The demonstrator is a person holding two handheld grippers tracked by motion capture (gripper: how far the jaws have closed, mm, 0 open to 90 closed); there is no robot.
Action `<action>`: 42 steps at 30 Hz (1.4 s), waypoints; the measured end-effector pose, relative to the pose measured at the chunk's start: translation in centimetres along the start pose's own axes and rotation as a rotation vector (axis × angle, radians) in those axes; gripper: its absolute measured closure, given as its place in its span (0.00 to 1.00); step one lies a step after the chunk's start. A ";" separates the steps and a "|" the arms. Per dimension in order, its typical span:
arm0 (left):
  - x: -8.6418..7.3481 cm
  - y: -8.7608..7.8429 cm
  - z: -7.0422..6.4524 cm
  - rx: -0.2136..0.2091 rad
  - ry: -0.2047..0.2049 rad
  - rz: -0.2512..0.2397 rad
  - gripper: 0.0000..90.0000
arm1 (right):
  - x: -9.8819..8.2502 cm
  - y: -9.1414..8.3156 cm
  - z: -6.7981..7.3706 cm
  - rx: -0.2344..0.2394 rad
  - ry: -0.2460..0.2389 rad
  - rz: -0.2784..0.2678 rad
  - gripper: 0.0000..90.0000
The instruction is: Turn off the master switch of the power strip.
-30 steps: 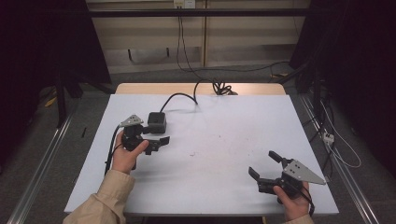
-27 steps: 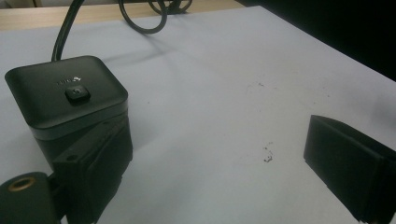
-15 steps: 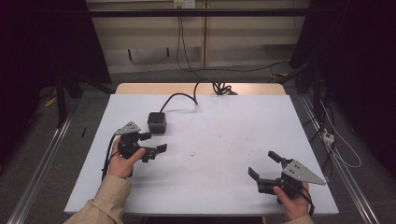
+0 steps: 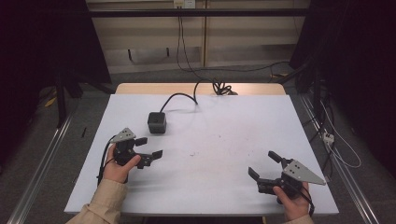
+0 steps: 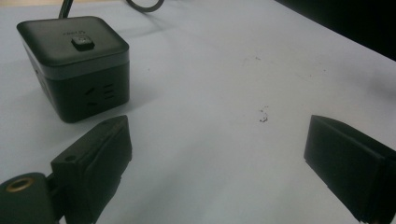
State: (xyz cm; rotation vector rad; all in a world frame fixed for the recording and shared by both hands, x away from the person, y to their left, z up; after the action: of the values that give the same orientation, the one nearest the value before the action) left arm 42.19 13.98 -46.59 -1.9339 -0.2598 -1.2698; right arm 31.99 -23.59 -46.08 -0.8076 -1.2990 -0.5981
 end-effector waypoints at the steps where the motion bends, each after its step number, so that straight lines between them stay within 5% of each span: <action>1: -0.1 -0.1 0.0 -0.003 -0.004 -0.005 0.08 | 0.0 0.0 0.0 0.001 -0.001 0.000 0.05; 42: -3.1 -3.4 1.1 0.050 -0.003 -0.016 0.08 | -0.1 0.2 0.3 0.006 -0.004 0.007 0.05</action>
State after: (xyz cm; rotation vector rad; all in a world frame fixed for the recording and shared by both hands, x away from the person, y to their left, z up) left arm 39.55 17.80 -47.72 -1.8955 -0.3061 -1.2588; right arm 31.93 -23.26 -46.15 -0.8083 -1.3003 -0.5865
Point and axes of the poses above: each handheld gripper's, and its own axes: y roughly forward along the jaws, x roughly out of its top, z roughly to its left, the point moved 8 cm from there along y, roughly forward along the jaws, and after that the axes turned 6 degrees about x, right-handed, at the moved point
